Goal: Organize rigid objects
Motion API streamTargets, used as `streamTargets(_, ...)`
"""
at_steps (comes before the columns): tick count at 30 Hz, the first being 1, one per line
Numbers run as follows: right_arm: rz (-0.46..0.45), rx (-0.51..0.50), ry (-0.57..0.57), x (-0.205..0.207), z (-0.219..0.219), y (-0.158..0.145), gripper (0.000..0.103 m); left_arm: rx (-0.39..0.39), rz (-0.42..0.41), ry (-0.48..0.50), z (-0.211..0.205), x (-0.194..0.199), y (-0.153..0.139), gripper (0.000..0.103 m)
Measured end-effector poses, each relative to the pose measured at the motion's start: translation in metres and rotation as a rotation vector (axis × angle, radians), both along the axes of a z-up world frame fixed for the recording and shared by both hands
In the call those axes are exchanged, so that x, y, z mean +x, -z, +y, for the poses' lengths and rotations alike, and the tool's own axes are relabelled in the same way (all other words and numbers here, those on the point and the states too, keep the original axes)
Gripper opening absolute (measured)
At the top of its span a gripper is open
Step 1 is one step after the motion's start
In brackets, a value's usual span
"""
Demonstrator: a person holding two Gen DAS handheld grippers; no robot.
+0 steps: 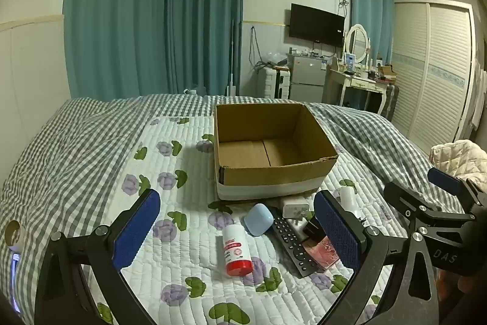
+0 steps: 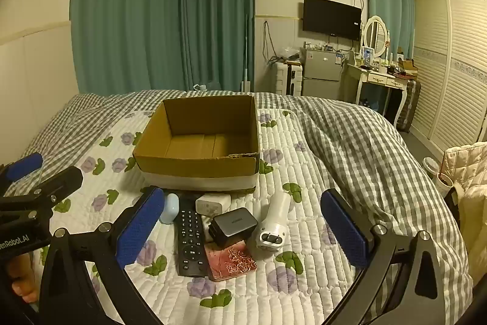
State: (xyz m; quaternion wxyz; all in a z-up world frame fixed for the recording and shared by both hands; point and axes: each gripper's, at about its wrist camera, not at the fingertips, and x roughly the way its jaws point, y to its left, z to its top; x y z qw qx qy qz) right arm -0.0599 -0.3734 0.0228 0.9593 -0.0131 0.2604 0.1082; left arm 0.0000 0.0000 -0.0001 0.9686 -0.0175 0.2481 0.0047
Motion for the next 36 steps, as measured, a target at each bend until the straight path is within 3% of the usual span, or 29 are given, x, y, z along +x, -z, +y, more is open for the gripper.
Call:
streamTargets(3,-0.003,-0.002,0.000,0.000,0.000,0.000,0.103,0.000,0.040,0.007,0.000,0.002,0.000,0.103)
streamTargets(36,0.009,-0.006,0.000,0.001,0.003,0.005,0.103,-0.001,0.018,0.003,0.004,0.001,0.001,0.103)
